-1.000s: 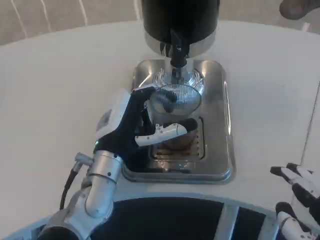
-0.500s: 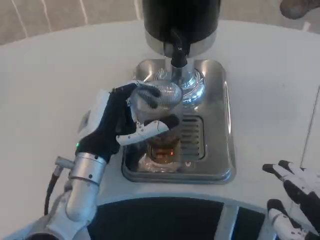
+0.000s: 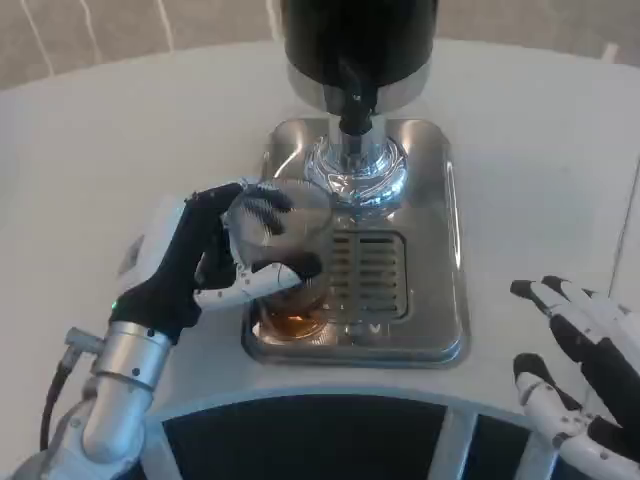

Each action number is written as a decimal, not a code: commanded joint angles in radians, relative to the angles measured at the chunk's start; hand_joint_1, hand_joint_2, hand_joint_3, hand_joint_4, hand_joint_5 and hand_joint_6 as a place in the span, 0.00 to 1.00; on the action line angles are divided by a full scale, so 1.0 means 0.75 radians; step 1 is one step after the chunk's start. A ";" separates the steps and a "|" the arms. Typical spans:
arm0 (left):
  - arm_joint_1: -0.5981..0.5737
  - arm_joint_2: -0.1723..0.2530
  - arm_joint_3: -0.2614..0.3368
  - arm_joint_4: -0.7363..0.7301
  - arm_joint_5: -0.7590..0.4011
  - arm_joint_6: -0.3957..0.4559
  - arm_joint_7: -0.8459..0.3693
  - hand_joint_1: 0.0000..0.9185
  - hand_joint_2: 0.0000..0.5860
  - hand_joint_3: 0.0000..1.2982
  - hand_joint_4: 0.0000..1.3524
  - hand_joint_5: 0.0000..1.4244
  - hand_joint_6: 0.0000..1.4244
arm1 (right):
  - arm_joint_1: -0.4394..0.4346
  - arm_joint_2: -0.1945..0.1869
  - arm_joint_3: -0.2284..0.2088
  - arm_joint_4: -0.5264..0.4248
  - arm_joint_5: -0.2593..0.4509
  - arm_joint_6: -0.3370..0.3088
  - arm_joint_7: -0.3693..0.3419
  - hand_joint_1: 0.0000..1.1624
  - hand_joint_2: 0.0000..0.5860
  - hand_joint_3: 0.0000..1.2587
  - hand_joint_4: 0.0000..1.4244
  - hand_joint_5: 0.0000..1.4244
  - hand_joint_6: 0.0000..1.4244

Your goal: Grasp the cup under the faucet to collect the drink, then remove the cup.

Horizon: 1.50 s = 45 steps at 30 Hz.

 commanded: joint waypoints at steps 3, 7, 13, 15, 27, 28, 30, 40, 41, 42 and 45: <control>0.043 0.060 0.036 -0.063 -0.033 -0.076 -0.022 0.73 0.00 0.70 0.77 0.94 1.00 | -0.039 0.090 0.058 -0.019 -0.074 0.040 0.034 0.00 0.94 0.05 0.00 0.00 0.00; 0.076 0.084 0.059 -0.099 -0.050 -0.096 -0.050 0.74 0.00 0.70 0.77 0.94 1.00 | -0.078 0.045 0.072 -0.019 -0.092 0.068 0.059 0.00 0.93 0.05 0.00 0.00 0.00; 0.150 0.115 0.100 -0.184 -0.095 -0.115 -0.117 0.74 0.00 0.70 0.77 0.94 1.00 | -0.103 -0.044 0.099 -0.019 -0.098 0.068 0.103 0.00 0.96 0.02 0.00 0.00 0.00; 0.178 0.122 0.115 -0.219 -0.107 -0.116 -0.137 0.74 0.00 0.70 0.77 0.94 1.00 | -0.107 -0.064 0.113 -0.019 -0.103 0.075 0.110 0.00 0.96 0.02 0.00 0.00 0.00; 0.395 0.157 0.211 -0.520 -0.196 -0.078 -0.264 0.74 0.00 0.70 0.77 0.94 1.00 | -0.091 -0.189 0.197 -0.019 -0.114 0.068 0.067 0.01 1.00 0.01 0.00 0.00 0.00; 0.410 0.156 0.219 -0.544 -0.199 -0.071 -0.274 0.74 0.00 0.70 0.77 0.94 1.00 | -0.088 -0.198 0.203 -0.019 -0.114 0.064 0.062 0.01 1.00 0.01 0.00 0.00 0.00; 0.446 0.156 0.235 -0.595 -0.208 -0.059 -0.293 0.74 0.00 0.70 0.77 0.94 1.00 | -0.085 -0.215 0.212 -0.019 -0.113 0.062 0.057 0.01 1.00 0.01 0.00 0.00 0.00; 0.578 0.157 0.301 -0.805 -0.238 0.012 -0.352 0.74 0.00 0.70 0.77 0.94 1.00 | -0.028 -0.275 0.291 -0.017 -0.130 0.025 0.009 0.02 1.00 0.00 0.00 0.00 0.00; 0.585 0.156 0.304 -0.818 -0.239 0.016 -0.356 0.74 0.00 0.70 0.77 0.94 1.00 | -0.022 -0.278 0.296 -0.015 -0.132 0.023 0.002 0.02 1.00 0.00 0.00 0.00 0.00; 0.594 0.154 0.308 -0.833 -0.240 0.021 -0.358 0.74 0.00 0.70 0.77 0.94 1.00 | -0.015 -0.280 0.299 -0.014 -0.133 0.019 -0.008 0.03 1.00 0.00 0.00 0.00 0.00; 0.634 0.143 0.316 -0.893 -0.241 0.040 -0.365 0.74 0.00 0.70 0.77 0.94 1.00 | 0.008 -0.284 0.309 -0.016 -0.142 0.007 -0.036 0.03 1.00 0.00 0.00 0.00 0.00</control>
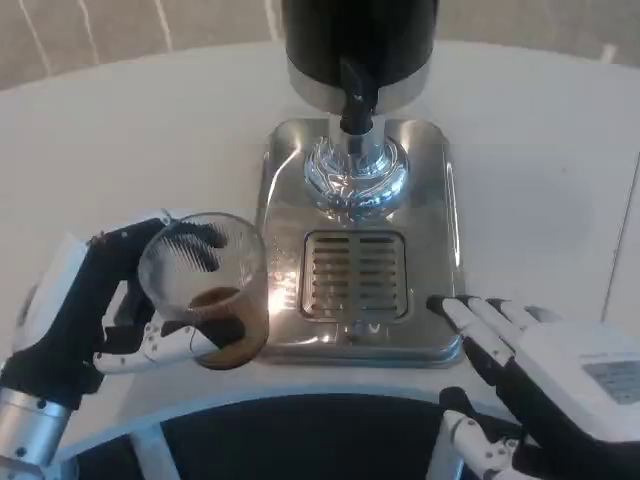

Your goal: Grasp the cup under the faucet to collect the drink, then remove the cup.

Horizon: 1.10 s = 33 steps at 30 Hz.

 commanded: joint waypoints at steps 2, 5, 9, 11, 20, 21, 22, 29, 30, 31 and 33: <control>0.071 -0.012 0.031 -0.125 -0.033 0.023 -0.015 0.74 0.00 0.70 0.77 0.94 1.00 | 0.055 -0.013 0.019 -0.019 -0.017 -0.035 -0.065 0.03 1.00 0.00 0.00 0.00 0.00; 0.100 -0.021 0.039 -0.168 -0.034 0.041 -0.021 0.74 0.00 0.70 0.77 0.94 1.00 | 0.074 -0.009 0.022 -0.019 -0.020 -0.047 -0.086 0.03 1.00 0.00 0.00 0.00 0.00; 0.138 -0.025 0.052 -0.223 -0.038 0.059 -0.030 0.75 0.00 0.70 0.77 0.94 1.00 | 0.097 -0.004 0.024 -0.019 -0.027 -0.082 -0.110 0.03 1.00 0.00 0.00 0.00 0.00; 0.153 -0.026 0.058 -0.247 -0.040 0.066 -0.035 0.75 0.00 0.70 0.77 0.94 1.00 | 0.105 0.001 0.031 -0.019 -0.039 -0.103 -0.117 0.03 1.00 0.00 0.00 0.00 0.00; 0.237 -0.033 0.069 -0.365 -0.047 0.091 -0.064 0.75 0.00 0.70 0.77 0.94 1.00 | 0.168 0.089 0.046 -0.019 -0.083 -0.233 -0.153 0.04 1.00 0.00 0.00 0.00 0.00; 0.250 -0.034 0.069 -0.377 -0.049 0.091 -0.070 0.75 0.00 0.70 0.77 0.94 1.00 | 0.177 0.100 0.042 -0.019 -0.084 -0.249 -0.157 0.04 1.00 0.00 0.00 0.00 0.00; 0.257 -0.035 0.070 -0.384 -0.050 0.093 -0.074 0.75 0.00 0.70 0.77 0.94 1.00 | 0.184 0.111 0.035 -0.019 -0.081 -0.263 -0.161 0.04 1.00 0.00 0.00 0.00 0.00; 0.334 -0.045 0.085 -0.451 -0.068 0.103 -0.104 0.75 0.00 0.70 0.77 0.94 1.00 | 0.228 0.186 -0.020 -0.019 -0.060 -0.371 -0.168 0.04 1.00 0.00 0.00 0.00 0.00; 0.342 -0.047 0.087 -0.460 -0.070 0.104 -0.107 0.75 0.00 0.70 0.77 0.94 1.00 | 0.232 0.196 -0.021 -0.019 -0.061 -0.383 -0.166 0.04 1.00 0.00 0.00 0.00 0.00; 0.352 -0.049 0.089 -0.470 -0.072 0.106 -0.110 0.75 0.00 0.70 0.77 0.94 1.00 | 0.236 0.206 -0.022 -0.019 -0.062 -0.394 -0.165 0.04 1.00 0.00 0.00 0.00 0.00; 0.376 -0.054 0.094 -0.492 -0.073 0.110 -0.114 0.75 0.00 0.70 0.77 0.94 1.00 | 0.240 0.224 -0.023 -0.019 -0.066 -0.411 -0.160 0.04 1.00 0.00 0.00 0.00 0.00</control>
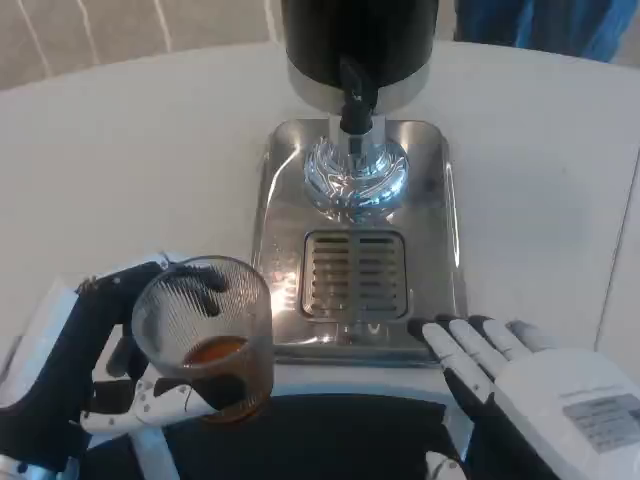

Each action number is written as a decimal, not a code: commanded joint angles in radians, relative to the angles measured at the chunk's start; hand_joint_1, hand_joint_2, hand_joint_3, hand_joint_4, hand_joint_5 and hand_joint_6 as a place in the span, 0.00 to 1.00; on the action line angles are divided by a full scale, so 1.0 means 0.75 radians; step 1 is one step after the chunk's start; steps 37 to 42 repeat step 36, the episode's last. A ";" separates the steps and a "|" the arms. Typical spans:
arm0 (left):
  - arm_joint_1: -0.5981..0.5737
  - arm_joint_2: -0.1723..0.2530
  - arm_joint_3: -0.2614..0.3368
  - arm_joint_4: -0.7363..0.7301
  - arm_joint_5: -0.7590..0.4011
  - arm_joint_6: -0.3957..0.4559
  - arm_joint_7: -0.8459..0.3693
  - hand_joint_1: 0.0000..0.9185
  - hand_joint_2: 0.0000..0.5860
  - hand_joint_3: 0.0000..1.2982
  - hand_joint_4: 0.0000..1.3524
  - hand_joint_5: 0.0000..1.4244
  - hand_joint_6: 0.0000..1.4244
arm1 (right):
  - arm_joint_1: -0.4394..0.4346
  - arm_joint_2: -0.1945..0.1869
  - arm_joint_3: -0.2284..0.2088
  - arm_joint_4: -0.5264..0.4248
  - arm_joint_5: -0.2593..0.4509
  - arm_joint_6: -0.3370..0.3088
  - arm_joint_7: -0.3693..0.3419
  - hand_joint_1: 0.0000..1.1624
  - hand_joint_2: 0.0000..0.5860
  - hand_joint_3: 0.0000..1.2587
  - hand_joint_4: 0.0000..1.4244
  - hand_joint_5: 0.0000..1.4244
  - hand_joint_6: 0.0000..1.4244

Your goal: Grasp the cup under the faucet to collect the drink, then remove the cup.

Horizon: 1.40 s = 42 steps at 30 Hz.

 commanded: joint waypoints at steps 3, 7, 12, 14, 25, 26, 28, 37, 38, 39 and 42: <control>0.080 -0.015 0.022 -0.087 -0.028 0.009 -0.012 0.75 0.00 0.70 0.77 0.94 1.00 | 0.024 0.052 -0.006 -0.019 0.002 -0.059 0.000 0.04 1.00 0.00 0.00 0.00 0.00; 0.121 -0.022 0.027 -0.118 -0.031 0.015 -0.019 0.75 0.00 0.70 0.77 0.94 1.00 | 0.033 0.074 -0.014 -0.019 0.005 -0.086 0.000 0.04 1.00 0.00 0.00 0.00 0.00; 0.152 -0.029 0.035 -0.140 -0.033 0.023 -0.023 0.75 0.00 0.70 0.77 0.94 1.00 | 0.048 0.098 -0.024 -0.019 0.011 -0.115 0.003 0.04 1.00 0.00 0.00 0.00 0.00; 0.162 -0.029 0.039 -0.145 -0.034 0.023 -0.024 0.75 0.00 0.70 0.77 0.94 1.00 | 0.057 0.106 -0.031 -0.019 0.017 -0.128 0.001 0.04 1.00 0.00 0.00 0.00 0.00; 0.165 -0.029 0.048 -0.138 -0.038 0.022 -0.040 0.76 0.00 0.70 0.78 0.94 1.00 | 0.066 0.130 -0.068 -0.019 0.049 -0.166 0.009 0.04 1.00 0.00 0.00 0.00 0.00; 0.165 -0.030 0.048 -0.138 -0.038 0.022 -0.041 0.76 0.00 0.70 0.78 0.94 1.00 | 0.065 0.129 -0.071 -0.019 0.051 -0.163 0.012 0.04 1.00 0.00 0.00 0.00 0.00; 0.165 -0.031 0.049 -0.137 -0.038 0.021 -0.044 0.76 0.00 0.70 0.78 0.94 1.00 | 0.061 0.127 -0.075 -0.019 0.054 -0.160 0.017 0.04 1.00 0.00 0.00 0.00 0.00; 0.165 -0.036 0.051 -0.139 -0.038 0.022 -0.054 0.76 0.00 0.70 0.78 0.93 1.00 | 0.039 0.125 -0.078 -0.019 0.054 -0.145 0.035 0.04 1.00 0.00 0.00 0.00 0.00; 0.165 -0.036 0.051 -0.139 -0.038 0.022 -0.054 0.76 0.00 0.70 0.78 0.93 1.00 | 0.039 0.125 -0.078 -0.019 0.054 -0.145 0.035 0.04 1.00 0.00 0.00 0.00 0.00; 0.165 -0.036 0.051 -0.139 -0.038 0.022 -0.054 0.76 0.00 0.70 0.78 0.93 1.00 | 0.039 0.125 -0.078 -0.019 0.054 -0.145 0.035 0.04 1.00 0.00 0.00 0.00 0.00; 0.165 -0.036 0.051 -0.139 -0.038 0.022 -0.054 0.76 0.00 0.70 0.78 0.93 1.00 | 0.039 0.125 -0.078 -0.019 0.054 -0.145 0.035 0.04 1.00 0.00 0.00 0.00 0.00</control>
